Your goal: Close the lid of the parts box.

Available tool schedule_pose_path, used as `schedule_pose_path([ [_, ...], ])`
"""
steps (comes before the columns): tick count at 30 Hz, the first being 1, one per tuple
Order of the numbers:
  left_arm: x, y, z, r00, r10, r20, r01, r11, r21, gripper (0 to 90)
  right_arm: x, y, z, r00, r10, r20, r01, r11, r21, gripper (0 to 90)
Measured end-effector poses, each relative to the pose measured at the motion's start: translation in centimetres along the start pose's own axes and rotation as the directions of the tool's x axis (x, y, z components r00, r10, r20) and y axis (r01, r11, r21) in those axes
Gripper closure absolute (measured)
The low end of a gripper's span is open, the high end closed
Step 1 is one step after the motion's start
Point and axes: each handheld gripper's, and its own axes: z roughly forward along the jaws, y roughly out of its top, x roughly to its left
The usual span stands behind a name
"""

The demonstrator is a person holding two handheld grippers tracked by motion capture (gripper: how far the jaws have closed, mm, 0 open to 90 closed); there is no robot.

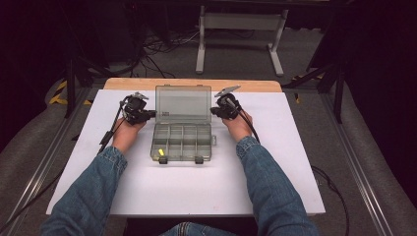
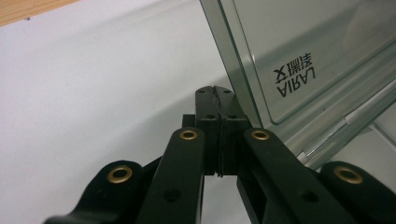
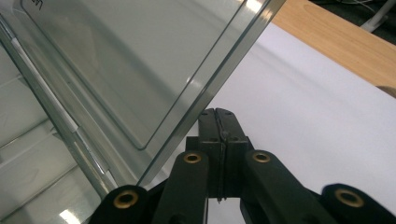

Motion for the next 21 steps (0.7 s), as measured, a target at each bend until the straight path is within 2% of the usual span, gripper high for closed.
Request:
schedule_pose_path([
  [9, 0.0, 0.1, -0.5, 0.9999, 0.013, 0.007, -0.013, 0.9999, -0.007, 89.2, 0.1, 0.3, -0.6, 0.9998, -0.021, 0.000, 0.021, 0.999, -0.031, 90.0],
  [13, -0.2, 0.1, -0.8, 0.9999, 0.006, 0.016, -0.005, 0.9999, -0.013, 89.2, 0.2, 0.4, -0.9, 0.9997, -0.026, -0.002, 0.026, 0.999, -0.043, 90.0],
  [15, -0.1, 0.2, -1.0, 0.9997, 0.019, 0.015, -0.019, 0.9997, -0.011, 89.2, 0.3, 0.5, -1.1, 0.9994, -0.033, 0.001, 0.033, 0.998, -0.048, 90.0],
  [16, -0.2, 0.2, -1.2, 0.9997, 0.011, 0.021, -0.010, 0.9999, -0.012, 89.2, 0.4, 0.6, -1.3, 0.9993, -0.039, 0.001, 0.039, 0.998, -0.051, 90.0],
  [21, -0.3, 0.3, -1.5, 0.9995, 0.023, 0.023, -0.023, 0.9996, -0.018, 89.1, 0.5, 0.7, -1.8, 0.9994, -0.035, -0.005, 0.034, 0.997, -0.065, 90.0],
])
